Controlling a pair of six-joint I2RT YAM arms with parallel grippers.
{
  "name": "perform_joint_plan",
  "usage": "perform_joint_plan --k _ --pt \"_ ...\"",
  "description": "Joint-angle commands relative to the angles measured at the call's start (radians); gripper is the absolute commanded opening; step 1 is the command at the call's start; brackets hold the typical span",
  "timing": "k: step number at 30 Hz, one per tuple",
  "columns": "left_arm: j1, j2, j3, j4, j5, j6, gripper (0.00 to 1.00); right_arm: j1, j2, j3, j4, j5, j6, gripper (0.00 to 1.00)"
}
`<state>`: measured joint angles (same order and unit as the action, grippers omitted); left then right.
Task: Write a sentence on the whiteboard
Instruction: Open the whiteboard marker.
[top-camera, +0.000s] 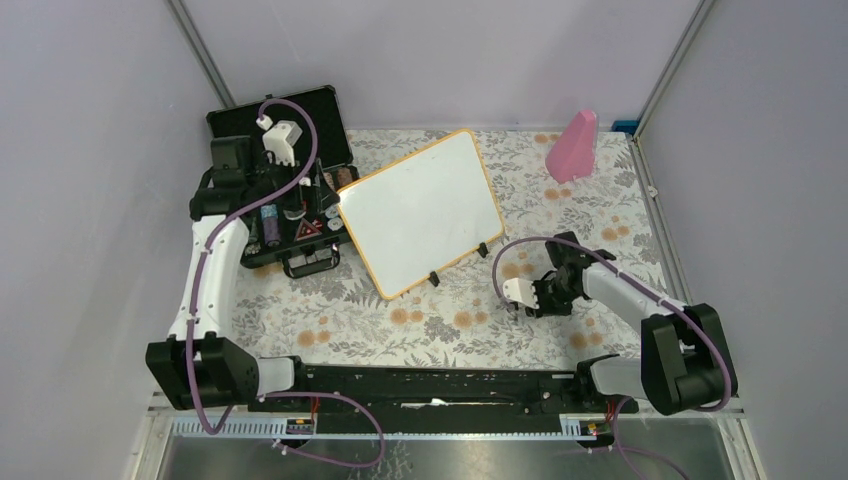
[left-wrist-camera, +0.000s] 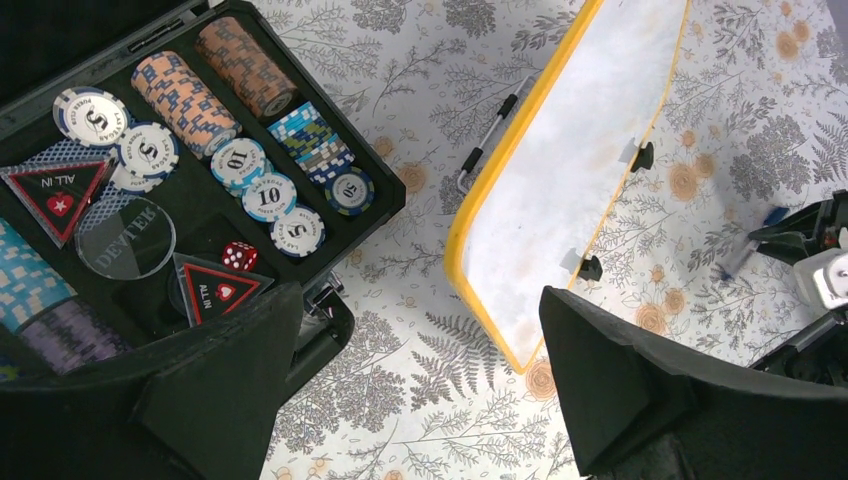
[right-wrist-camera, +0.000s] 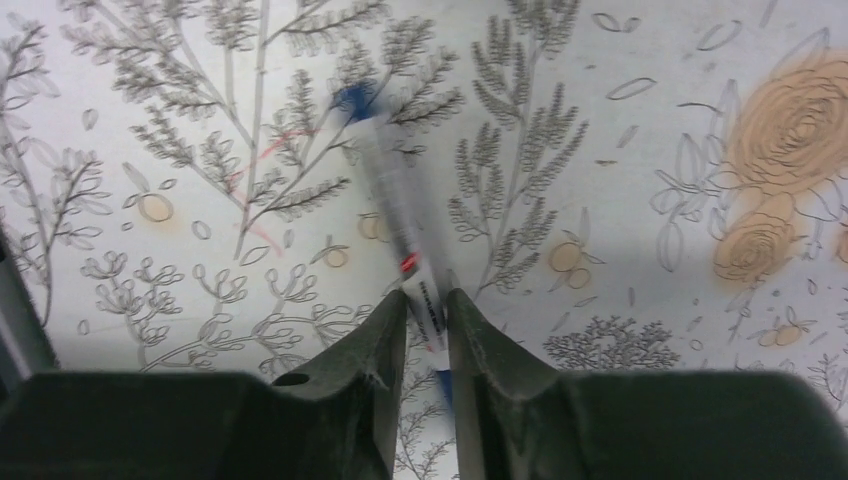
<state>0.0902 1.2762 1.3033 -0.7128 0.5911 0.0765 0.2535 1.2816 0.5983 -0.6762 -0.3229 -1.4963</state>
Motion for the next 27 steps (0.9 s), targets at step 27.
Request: perform_joint_plan --k 27 --pt "-0.295 0.024 0.163 0.181 0.139 -0.201 0.99 -0.097 0.080 0.574 0.745 -0.613 1.945 0.00"
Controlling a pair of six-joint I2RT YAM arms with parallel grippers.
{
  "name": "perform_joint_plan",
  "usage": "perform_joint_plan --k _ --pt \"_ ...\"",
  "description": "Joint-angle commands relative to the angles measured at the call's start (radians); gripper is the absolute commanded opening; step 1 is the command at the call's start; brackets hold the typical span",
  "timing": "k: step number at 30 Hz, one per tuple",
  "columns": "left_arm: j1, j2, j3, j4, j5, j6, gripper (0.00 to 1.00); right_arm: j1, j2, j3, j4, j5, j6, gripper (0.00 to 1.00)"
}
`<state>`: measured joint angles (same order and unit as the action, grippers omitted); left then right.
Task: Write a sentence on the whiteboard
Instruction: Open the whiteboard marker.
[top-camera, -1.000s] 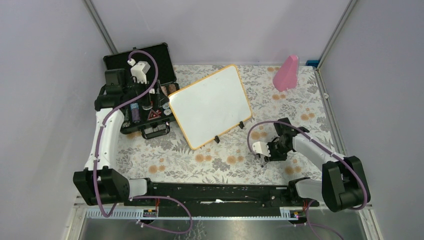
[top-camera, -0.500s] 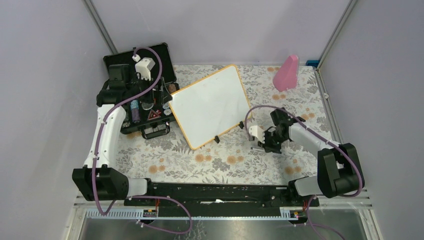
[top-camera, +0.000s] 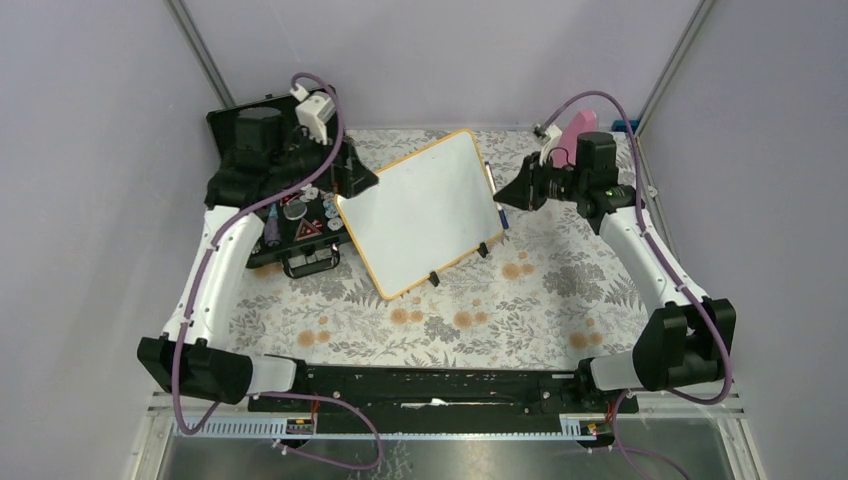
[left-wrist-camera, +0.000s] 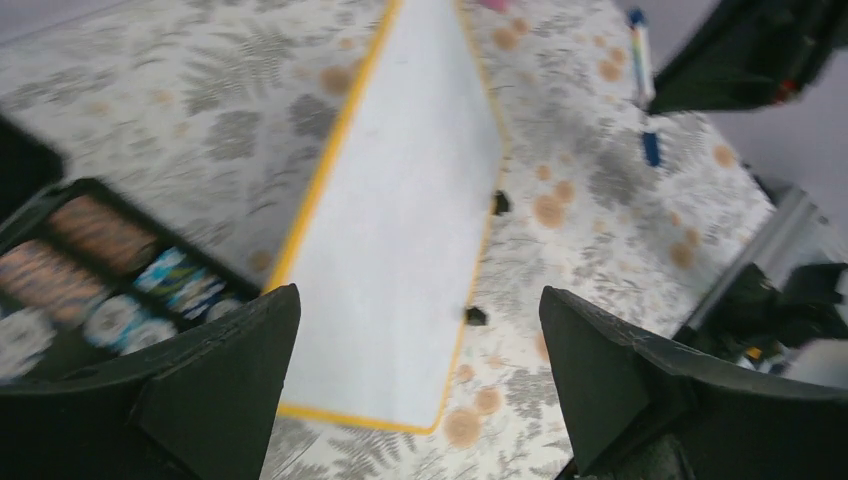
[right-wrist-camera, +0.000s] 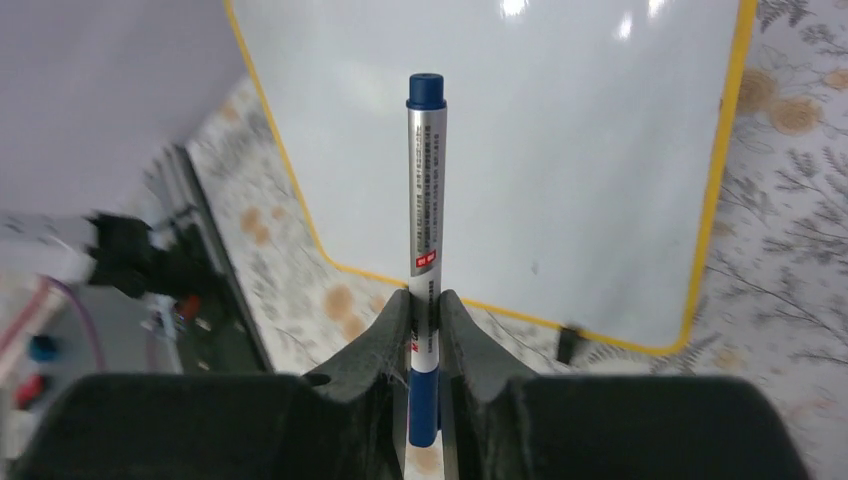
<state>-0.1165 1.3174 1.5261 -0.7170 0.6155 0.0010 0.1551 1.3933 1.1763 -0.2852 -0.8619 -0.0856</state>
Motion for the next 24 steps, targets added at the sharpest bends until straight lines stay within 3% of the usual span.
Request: perform_joint_plan --k 1,5,7,11,15,24 --pt "-0.121 -0.018 -0.088 0.239 0.126 -0.160 0.99 0.001 -0.030 -0.013 0.407 -0.063 0.612 0.00" --pt "-0.259 -0.008 -0.182 0.440 0.144 -0.268 0.99 0.004 -0.026 -0.107 0.746 -0.071 0.970 0.00" --pt "-0.315 0.017 -0.187 0.496 0.137 -0.295 0.99 0.016 -0.022 -0.129 0.844 -0.065 1.067 0.00" --pt "-0.364 0.078 -0.214 0.680 0.182 -0.457 0.93 0.057 -0.033 -0.128 0.869 -0.028 1.109 0.00" --pt "-0.395 0.116 -0.254 0.862 0.249 -0.591 0.86 0.079 -0.019 -0.160 0.997 -0.001 1.236 0.00" --pt "-0.409 0.148 -0.384 1.281 0.338 -0.881 0.79 0.147 -0.002 -0.159 1.042 0.058 1.253 0.00"
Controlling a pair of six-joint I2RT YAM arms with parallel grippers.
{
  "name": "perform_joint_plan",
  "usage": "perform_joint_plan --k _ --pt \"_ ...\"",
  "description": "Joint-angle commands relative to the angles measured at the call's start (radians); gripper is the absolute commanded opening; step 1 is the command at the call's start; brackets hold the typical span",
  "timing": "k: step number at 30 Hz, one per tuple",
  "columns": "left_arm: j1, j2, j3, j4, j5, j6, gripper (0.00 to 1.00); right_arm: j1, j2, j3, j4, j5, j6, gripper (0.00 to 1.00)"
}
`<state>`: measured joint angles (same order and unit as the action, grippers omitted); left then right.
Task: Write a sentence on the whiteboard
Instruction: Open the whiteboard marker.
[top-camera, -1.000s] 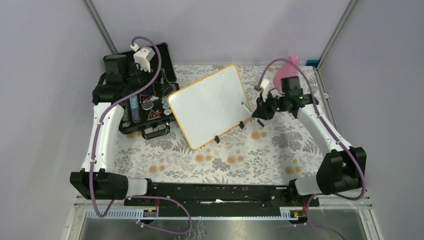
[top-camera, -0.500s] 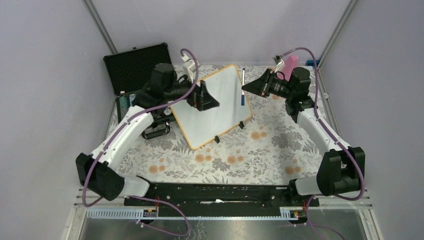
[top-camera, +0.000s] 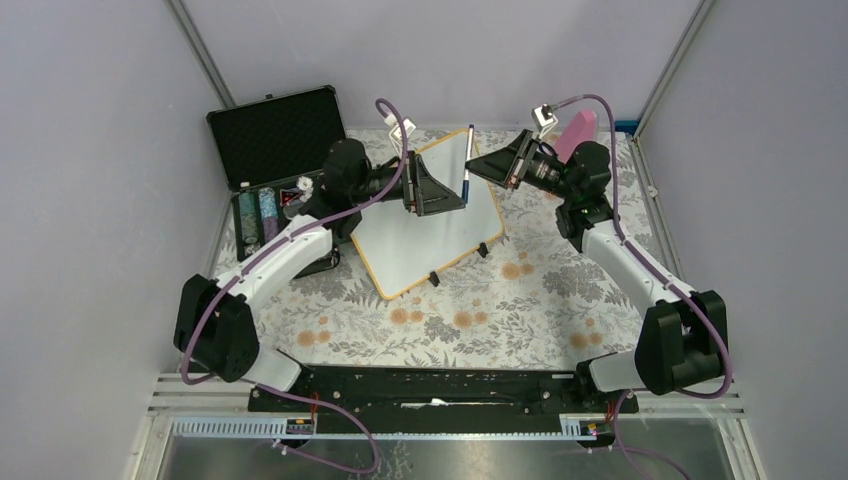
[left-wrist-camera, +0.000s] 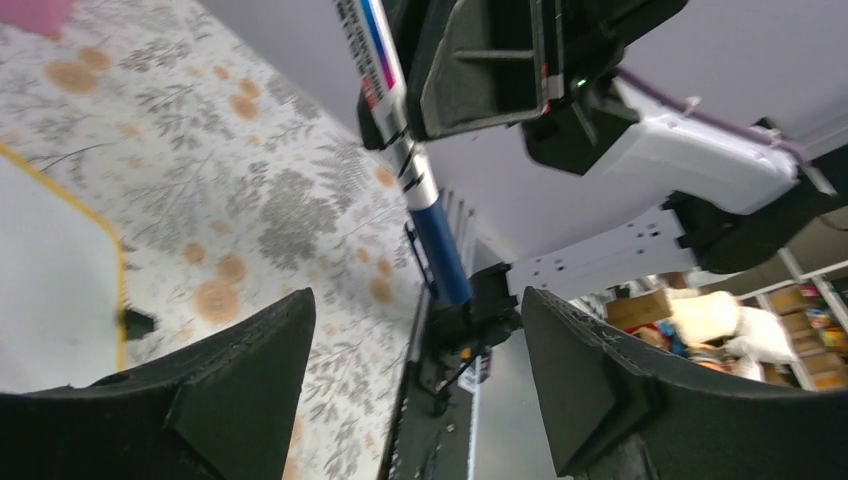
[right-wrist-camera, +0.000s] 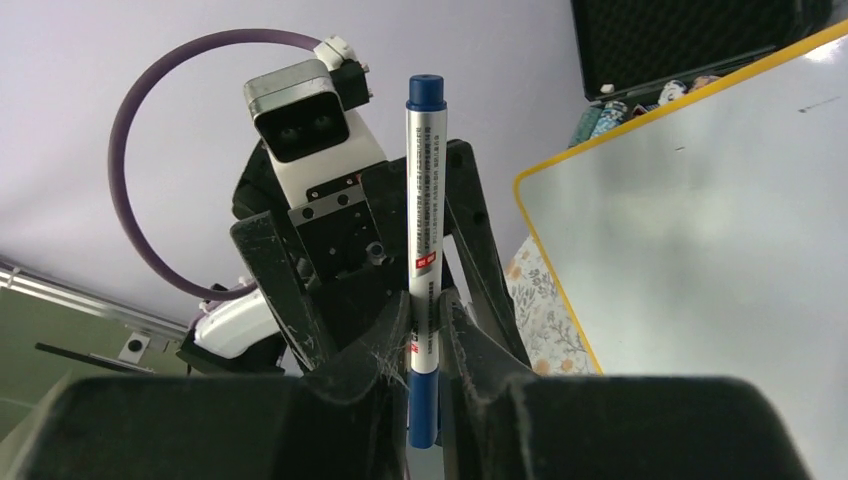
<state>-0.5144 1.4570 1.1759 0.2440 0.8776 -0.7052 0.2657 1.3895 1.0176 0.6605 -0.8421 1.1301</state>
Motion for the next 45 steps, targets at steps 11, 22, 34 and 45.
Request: perform_joint_plan --k 11,22,34,45 --pt "-0.022 0.034 -0.071 0.417 0.073 -0.239 0.47 0.066 0.019 -0.015 0.157 0.050 0.053 0.00" --pt "-0.013 -0.032 0.046 -0.159 0.051 0.206 0.00 0.046 -0.026 0.010 -0.017 -0.090 -0.100 0.32" --pt "-0.027 -0.038 0.286 -0.861 -0.222 0.793 0.00 0.028 -0.095 0.232 -0.779 -0.164 -0.711 0.76" --pt "-0.066 -0.035 0.350 -1.032 -0.157 1.026 0.00 0.103 -0.071 0.258 -0.889 -0.160 -0.724 0.72"
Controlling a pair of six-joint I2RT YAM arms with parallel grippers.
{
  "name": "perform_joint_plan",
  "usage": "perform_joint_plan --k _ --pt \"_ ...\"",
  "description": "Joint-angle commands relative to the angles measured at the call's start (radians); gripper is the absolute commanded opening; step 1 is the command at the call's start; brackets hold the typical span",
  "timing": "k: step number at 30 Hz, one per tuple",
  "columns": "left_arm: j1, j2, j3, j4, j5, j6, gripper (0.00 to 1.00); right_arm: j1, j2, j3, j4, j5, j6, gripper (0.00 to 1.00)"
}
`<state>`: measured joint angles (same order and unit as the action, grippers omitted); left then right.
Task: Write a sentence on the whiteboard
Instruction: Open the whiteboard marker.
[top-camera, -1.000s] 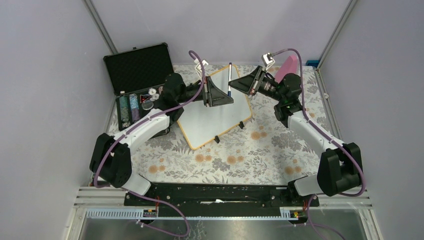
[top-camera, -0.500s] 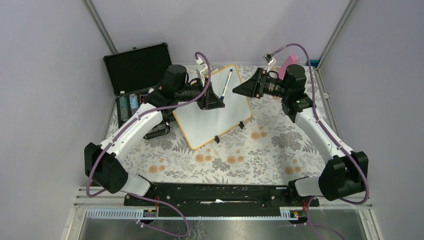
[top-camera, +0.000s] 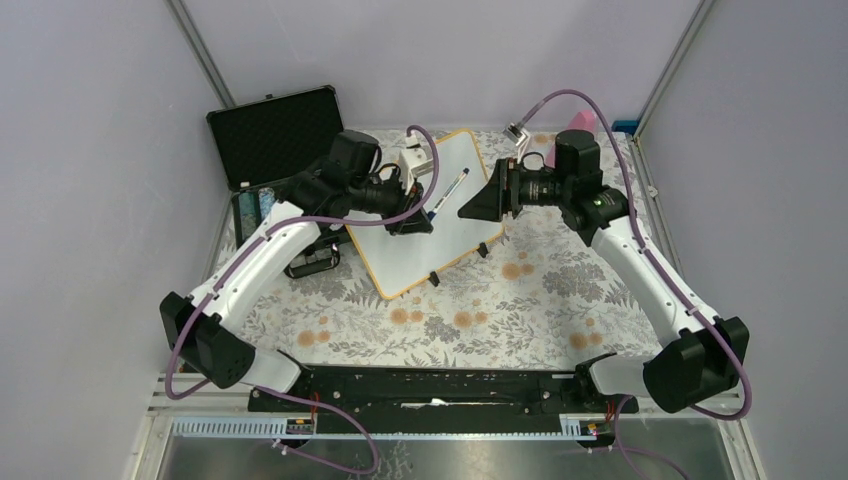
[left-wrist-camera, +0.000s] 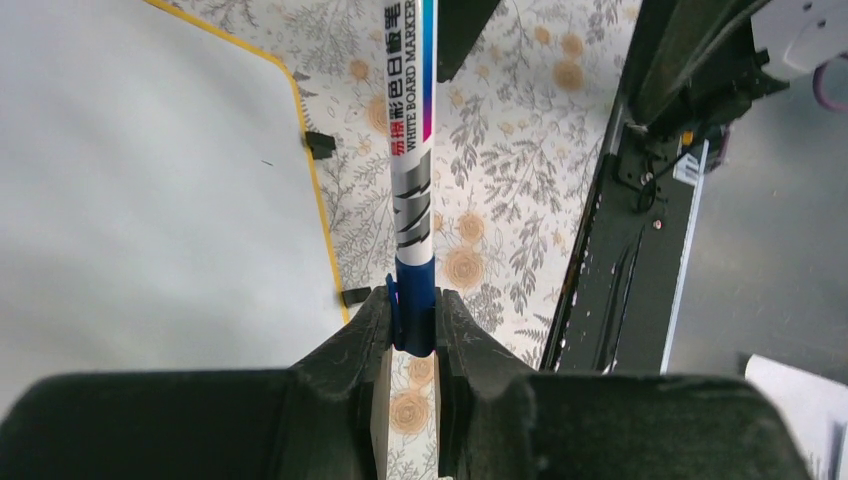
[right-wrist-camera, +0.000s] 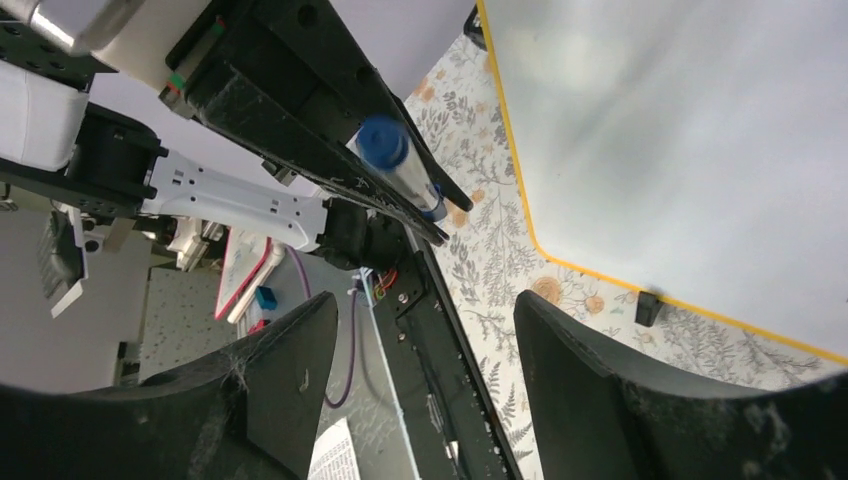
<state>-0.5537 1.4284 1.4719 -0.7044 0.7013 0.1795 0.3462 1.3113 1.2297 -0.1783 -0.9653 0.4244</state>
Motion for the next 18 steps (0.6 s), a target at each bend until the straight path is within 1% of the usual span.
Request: perform_joint_plan --k 1,5,9,13,17,18 --pt "-0.037 -0.005 0.055 -0.097 0.016 0.162 0.00 0.028 0.011 0.045 -0.050 -0.043 -0.007 0.71" --pt "-0.076 0.000 0.051 -0.118 -0.035 0.199 0.00 0.056 0.013 0.036 -0.049 -0.043 0.017 0.69" --pt "-0.109 0.005 0.055 -0.125 -0.066 0.213 0.00 0.084 0.010 0.029 -0.043 -0.027 0.027 0.62" --pt "-0.122 0.006 0.059 -0.125 -0.084 0.219 0.00 0.113 0.012 0.011 -0.043 -0.024 0.035 0.48" --pt "-0.133 0.012 0.066 -0.146 -0.091 0.235 0.00 0.133 0.015 -0.003 -0.044 -0.023 0.037 0.45" --pt "-0.135 0.013 0.067 -0.148 -0.091 0.237 0.00 0.136 0.014 -0.005 -0.043 -0.023 0.034 0.42"
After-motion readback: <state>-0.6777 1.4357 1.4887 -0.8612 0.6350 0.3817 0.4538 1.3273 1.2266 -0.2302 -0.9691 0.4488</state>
